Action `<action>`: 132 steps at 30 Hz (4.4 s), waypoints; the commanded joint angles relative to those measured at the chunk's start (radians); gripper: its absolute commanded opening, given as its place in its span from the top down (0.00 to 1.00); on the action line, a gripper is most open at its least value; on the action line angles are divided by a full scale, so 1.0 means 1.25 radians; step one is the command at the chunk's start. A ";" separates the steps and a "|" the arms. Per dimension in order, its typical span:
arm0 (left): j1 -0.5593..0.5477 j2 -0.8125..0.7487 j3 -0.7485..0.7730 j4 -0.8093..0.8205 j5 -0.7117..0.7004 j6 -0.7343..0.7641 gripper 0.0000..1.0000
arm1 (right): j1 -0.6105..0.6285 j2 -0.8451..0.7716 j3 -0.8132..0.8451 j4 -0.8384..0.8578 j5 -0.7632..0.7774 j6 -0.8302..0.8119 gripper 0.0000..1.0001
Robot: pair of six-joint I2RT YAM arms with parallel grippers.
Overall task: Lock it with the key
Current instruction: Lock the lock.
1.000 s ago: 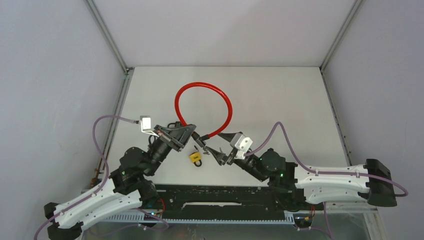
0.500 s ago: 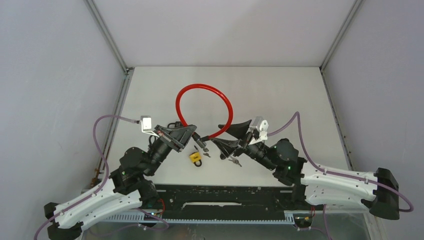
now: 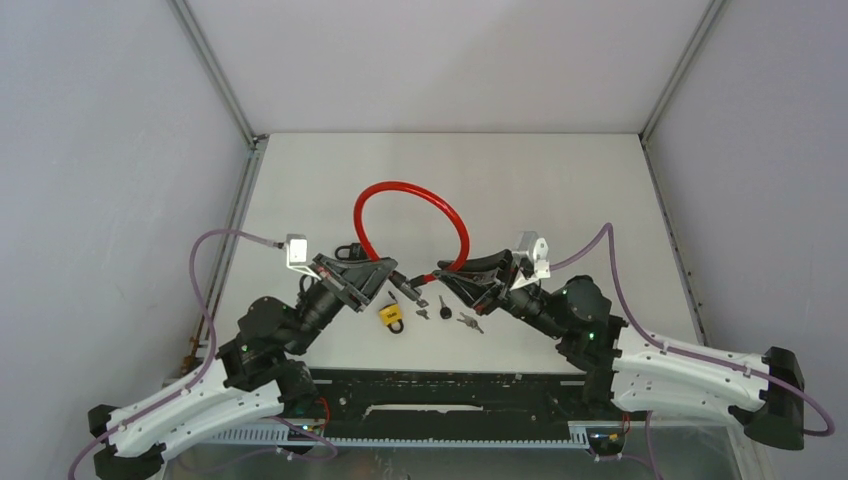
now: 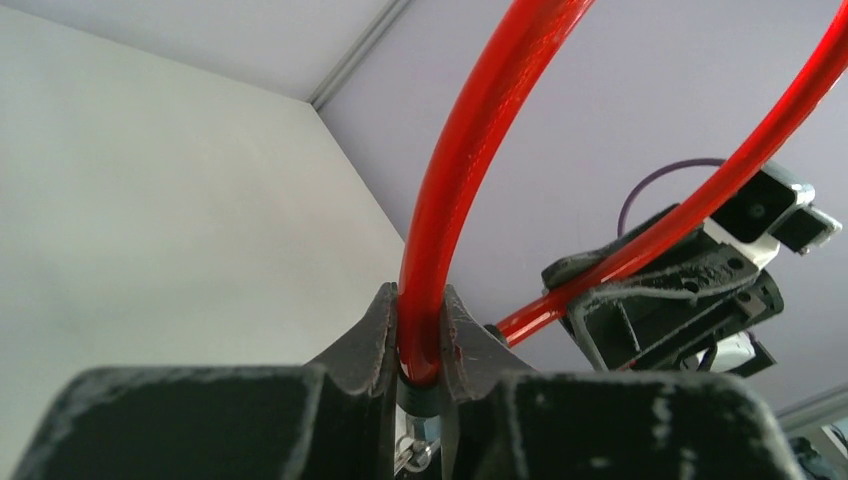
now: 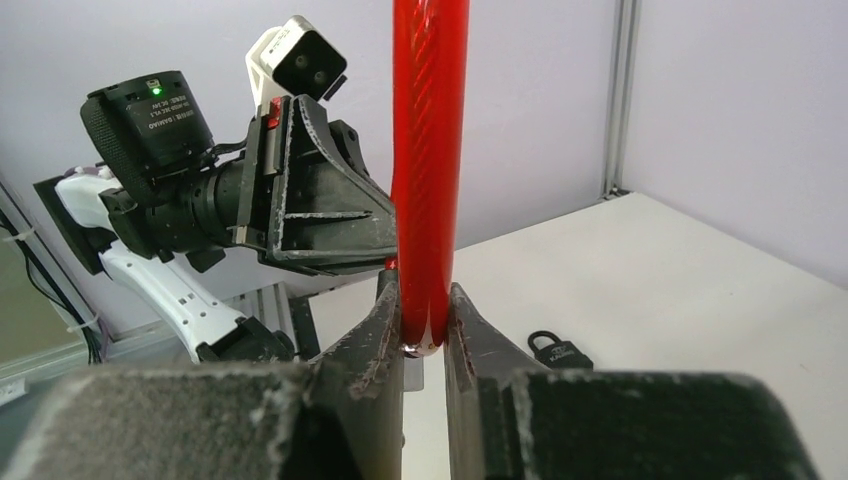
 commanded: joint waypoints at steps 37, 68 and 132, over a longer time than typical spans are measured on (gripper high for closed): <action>0.003 -0.084 -0.068 0.140 0.005 0.007 1.00 | -0.052 0.029 -0.072 0.006 -0.181 0.100 0.47; 0.003 -0.068 -0.045 0.196 0.039 0.019 1.00 | -0.036 0.129 -0.071 0.086 -0.264 0.106 0.70; 0.003 -0.068 0.044 0.034 -0.144 0.007 1.00 | 0.269 0.199 -0.016 -0.016 0.432 -0.424 1.00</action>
